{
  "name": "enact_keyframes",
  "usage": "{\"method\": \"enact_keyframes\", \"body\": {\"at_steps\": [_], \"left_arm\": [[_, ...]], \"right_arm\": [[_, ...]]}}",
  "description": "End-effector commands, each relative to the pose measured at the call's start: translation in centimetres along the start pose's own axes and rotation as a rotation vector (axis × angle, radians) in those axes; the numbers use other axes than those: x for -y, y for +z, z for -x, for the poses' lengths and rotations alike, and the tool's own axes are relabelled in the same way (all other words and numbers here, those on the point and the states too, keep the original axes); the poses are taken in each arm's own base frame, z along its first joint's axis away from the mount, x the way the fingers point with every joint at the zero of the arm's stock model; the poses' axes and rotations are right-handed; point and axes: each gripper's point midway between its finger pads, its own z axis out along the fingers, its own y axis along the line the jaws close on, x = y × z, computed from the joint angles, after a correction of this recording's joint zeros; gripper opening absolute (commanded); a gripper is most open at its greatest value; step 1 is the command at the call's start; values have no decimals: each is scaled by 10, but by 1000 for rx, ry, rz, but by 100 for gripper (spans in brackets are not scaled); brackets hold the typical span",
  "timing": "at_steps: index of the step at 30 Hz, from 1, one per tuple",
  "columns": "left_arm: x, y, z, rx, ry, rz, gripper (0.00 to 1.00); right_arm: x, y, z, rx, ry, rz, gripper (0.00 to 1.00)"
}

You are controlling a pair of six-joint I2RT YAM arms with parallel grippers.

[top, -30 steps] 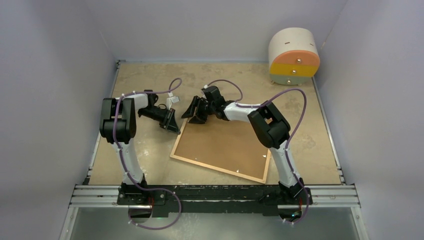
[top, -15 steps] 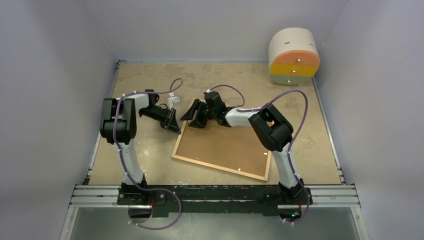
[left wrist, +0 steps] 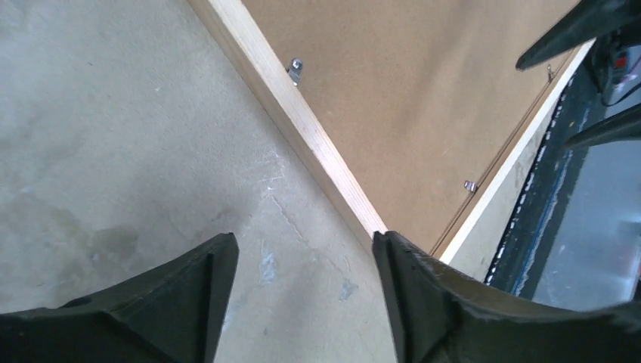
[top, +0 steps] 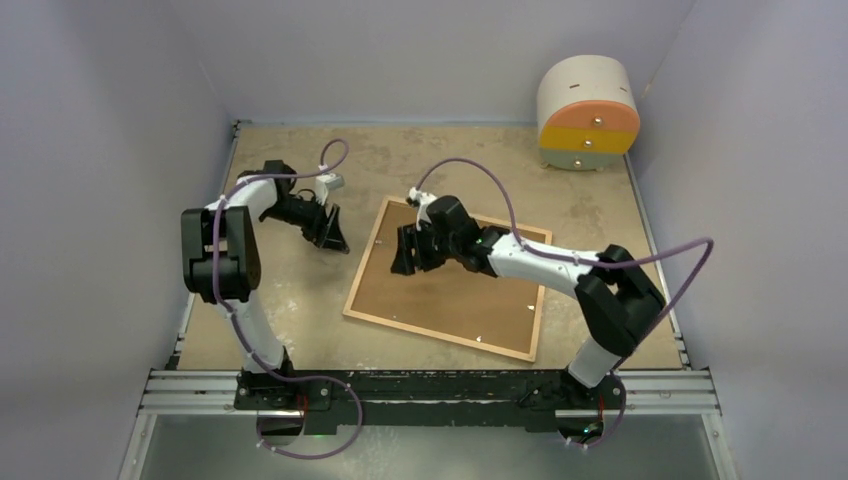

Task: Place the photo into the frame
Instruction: Install the photo frame at the center of the board, then turn over the photo frame at the center of the board.

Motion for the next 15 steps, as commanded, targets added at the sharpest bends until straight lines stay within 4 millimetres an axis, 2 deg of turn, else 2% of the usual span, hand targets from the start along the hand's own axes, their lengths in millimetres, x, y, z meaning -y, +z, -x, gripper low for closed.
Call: {"method": "enact_keyframes", "body": {"at_steps": [1,6,11,15], "left_arm": [[12,-29,21,10,145,96,75],[21,-41,9,-25,199,156,80],[36,-47,1,-13,229,188,82],[43,-52,0,-13,239,203,83]], "right_arm": [[26,-26,-78,-171,-237,-147,61],[14,-36,-112,-221,-367,-169,58],[16,-38,-126,-242,-437,-207,56],[11,-34,-138,-258,-487,-217,47]]}}
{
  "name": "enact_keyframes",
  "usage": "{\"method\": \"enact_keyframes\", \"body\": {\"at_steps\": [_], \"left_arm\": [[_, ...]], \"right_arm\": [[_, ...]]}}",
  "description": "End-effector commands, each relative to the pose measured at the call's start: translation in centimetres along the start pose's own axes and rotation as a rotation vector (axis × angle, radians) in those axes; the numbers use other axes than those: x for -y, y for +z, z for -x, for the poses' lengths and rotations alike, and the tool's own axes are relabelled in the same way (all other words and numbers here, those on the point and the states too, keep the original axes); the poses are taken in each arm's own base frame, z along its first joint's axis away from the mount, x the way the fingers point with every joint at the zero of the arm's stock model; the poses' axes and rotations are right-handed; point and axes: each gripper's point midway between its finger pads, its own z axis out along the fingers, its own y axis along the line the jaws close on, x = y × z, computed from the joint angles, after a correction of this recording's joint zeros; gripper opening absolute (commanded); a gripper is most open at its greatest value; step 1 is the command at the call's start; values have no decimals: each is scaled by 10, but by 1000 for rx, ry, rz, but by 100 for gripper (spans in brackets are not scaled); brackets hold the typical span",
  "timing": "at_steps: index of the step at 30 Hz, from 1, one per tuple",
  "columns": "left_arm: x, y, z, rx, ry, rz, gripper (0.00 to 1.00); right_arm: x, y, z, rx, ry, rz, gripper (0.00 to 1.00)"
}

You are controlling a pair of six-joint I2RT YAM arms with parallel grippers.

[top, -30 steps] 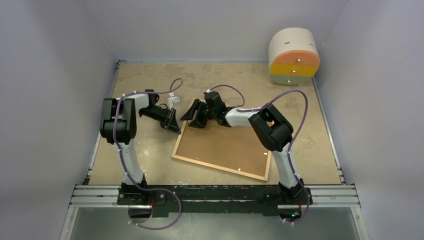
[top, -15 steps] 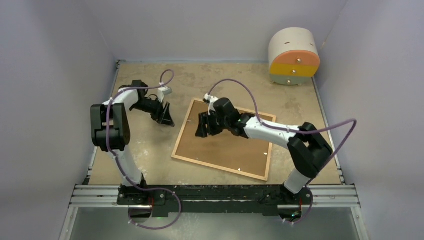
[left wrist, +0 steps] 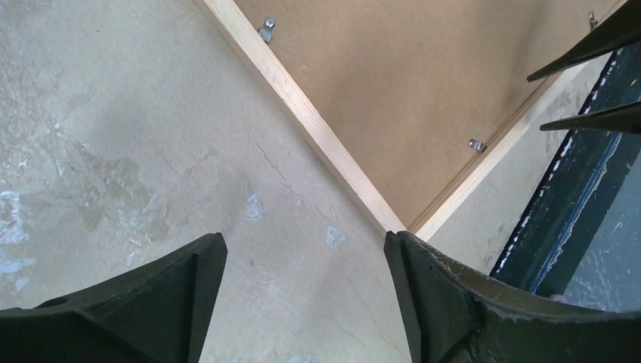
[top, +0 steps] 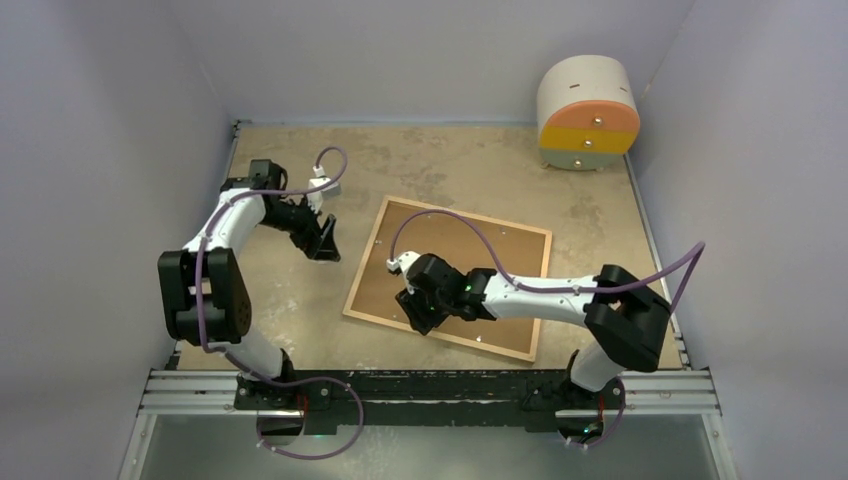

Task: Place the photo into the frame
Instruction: Turn over the photo frame at the center of the board.

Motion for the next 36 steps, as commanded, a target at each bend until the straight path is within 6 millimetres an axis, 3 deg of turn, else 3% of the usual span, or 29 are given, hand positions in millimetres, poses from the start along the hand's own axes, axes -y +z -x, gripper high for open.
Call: {"method": "enact_keyframes", "body": {"at_steps": [1,7,14,23,27,36], "left_arm": [[6,-11,4,14,57,34,83],[9,-17,3,8,74,60,83],[9,-23,0,-1,115,103,84],[20,-30,-5,64,357,187,86],[48,-39,-1,146,608,205,87],[85,-72,13,182,1219,360,93]], "right_arm": [[1,-1,-6,3,-79,-69,46],[-8,6,-17,-21,-135,-107,45],[-5,10,-20,-18,-146,-143,44],[-3,15,-14,-12,-144,-173,13],[-15,-1,9,14,-116,-154,0],[-53,-56,110,204,-22,29,0]]}}
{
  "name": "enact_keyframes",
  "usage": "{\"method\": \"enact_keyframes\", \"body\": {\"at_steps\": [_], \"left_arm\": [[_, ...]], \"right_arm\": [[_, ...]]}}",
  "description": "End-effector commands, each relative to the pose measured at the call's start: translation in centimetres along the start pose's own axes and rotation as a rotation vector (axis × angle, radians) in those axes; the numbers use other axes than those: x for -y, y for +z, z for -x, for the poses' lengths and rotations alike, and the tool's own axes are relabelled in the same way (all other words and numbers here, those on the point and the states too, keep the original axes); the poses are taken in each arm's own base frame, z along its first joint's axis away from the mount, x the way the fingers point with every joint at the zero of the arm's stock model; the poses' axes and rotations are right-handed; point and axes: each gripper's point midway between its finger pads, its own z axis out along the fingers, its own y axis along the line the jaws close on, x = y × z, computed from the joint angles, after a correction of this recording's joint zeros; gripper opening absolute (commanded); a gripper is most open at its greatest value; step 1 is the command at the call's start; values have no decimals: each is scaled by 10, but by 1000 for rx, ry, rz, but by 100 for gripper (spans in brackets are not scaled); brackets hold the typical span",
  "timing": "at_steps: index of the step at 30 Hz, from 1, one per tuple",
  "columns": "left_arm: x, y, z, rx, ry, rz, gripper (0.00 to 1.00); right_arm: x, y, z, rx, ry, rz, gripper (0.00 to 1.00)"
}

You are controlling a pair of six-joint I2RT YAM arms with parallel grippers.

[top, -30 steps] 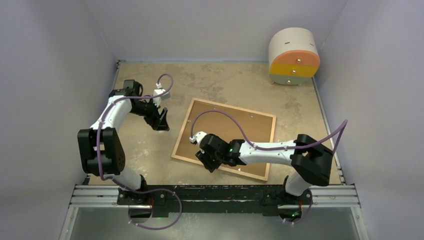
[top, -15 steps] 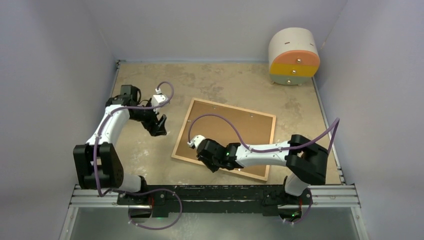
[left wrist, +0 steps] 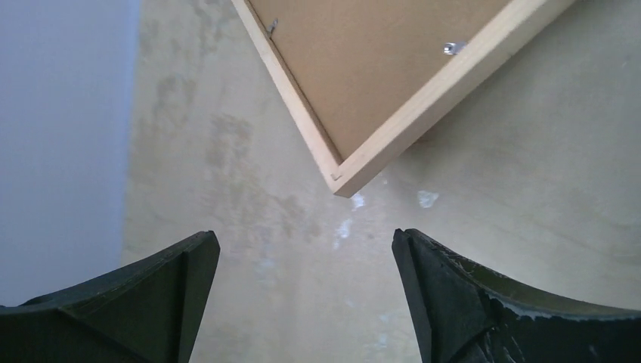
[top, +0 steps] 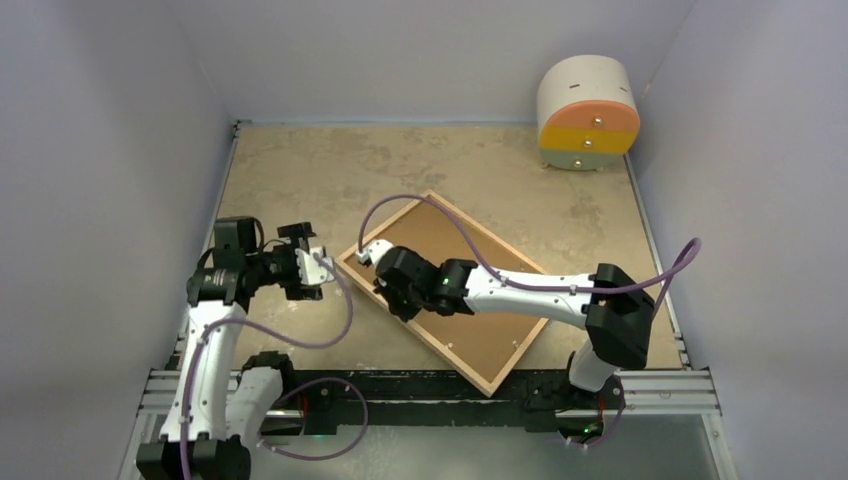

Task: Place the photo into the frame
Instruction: Turn over the photo frame at the center of the board.

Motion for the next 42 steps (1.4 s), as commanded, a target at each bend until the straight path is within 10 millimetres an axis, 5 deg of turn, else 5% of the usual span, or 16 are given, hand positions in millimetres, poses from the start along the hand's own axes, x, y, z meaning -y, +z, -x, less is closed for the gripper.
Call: {"method": "enact_keyframes", "body": {"at_steps": [1,12,21,24,29,35,39,42], "left_arm": [[3,-7,21,77,392,17,93],[12,2,26,129,752,11,96],[-34,18,45,164,895,142,82],[-35,27,54,169,903,102,71],[-42,30,69,171,862,88,37],[-44,21,74,158,746,6,18],[-50,16,81,165,669,-15,17],[-52,15,87,183,603,-26,18]], "right_arm": [[-13,-46,77,177,110,139,0],[-23,-86,127,224,168,298,0],[-31,-104,145,243,166,339,0],[-31,-107,149,245,170,340,0],[-23,-110,151,249,174,301,0],[21,-124,151,284,115,71,66],[25,-136,133,252,24,5,86],[22,-136,112,192,-61,-33,93]]}}
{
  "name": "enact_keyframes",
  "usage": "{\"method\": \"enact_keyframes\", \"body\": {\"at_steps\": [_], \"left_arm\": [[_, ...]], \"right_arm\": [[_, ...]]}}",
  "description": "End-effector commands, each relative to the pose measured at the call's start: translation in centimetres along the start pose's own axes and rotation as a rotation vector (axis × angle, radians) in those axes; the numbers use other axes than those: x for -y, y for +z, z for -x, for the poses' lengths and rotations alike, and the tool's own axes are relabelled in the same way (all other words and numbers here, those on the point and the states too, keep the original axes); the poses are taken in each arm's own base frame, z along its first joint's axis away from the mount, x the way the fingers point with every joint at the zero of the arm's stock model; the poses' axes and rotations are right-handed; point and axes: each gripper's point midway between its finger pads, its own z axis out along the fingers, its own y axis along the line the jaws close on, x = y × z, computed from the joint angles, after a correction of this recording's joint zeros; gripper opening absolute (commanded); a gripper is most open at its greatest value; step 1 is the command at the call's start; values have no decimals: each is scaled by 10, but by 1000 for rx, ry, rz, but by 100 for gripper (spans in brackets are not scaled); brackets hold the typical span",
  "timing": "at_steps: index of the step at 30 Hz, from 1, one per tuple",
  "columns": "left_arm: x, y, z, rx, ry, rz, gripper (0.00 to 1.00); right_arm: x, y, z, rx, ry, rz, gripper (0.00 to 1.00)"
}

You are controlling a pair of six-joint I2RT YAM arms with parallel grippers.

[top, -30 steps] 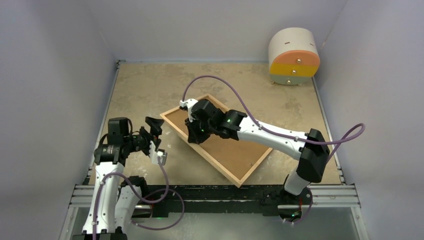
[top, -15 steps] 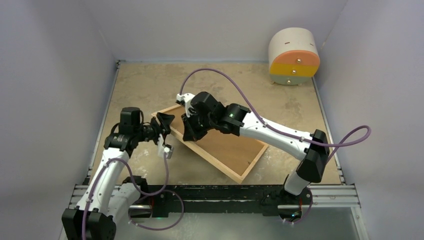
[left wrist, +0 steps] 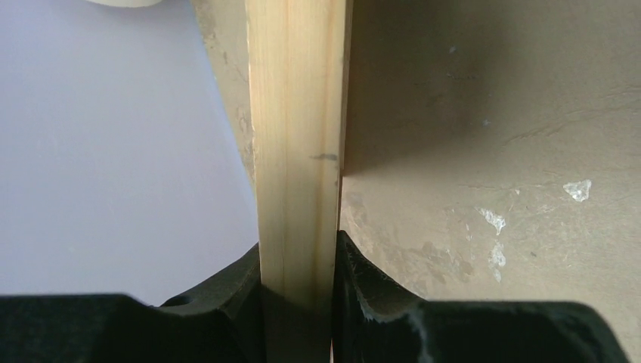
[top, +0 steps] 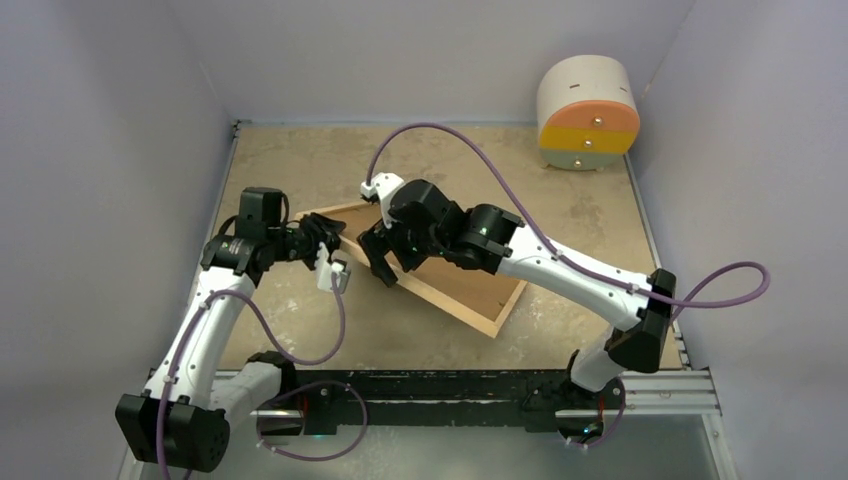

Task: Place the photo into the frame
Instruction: Turn over the photo frame at the center of the board.

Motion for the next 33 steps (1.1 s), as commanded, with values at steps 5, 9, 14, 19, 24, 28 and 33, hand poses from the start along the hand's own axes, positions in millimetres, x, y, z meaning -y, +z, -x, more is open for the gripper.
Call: {"method": "enact_keyframes", "body": {"at_steps": [5,9,14,19,24,28,33], "left_arm": [[-32,-12,18,66,-102,57,19],[-33,-11,17,67,-114,58,19],[-30,-10,16,64,-122,50,19],[-34,-10,13,56,-145,66,25],[-45,-11,12,61,-210,123,78],[-79,-24,14,75,-321,292,87],[-126,-58,15,100,-466,520,90]], "right_arm": [[14,-33,-28,-58,-229,-132,92],[18,-31,-29,-46,-304,-140,87],[37,-17,-24,-65,-389,-260,75],[47,-12,-8,-48,-430,-354,50],[38,-17,20,29,-366,-357,19],[30,-26,47,102,-333,-346,11],[17,-25,75,132,-292,-327,7]]}}
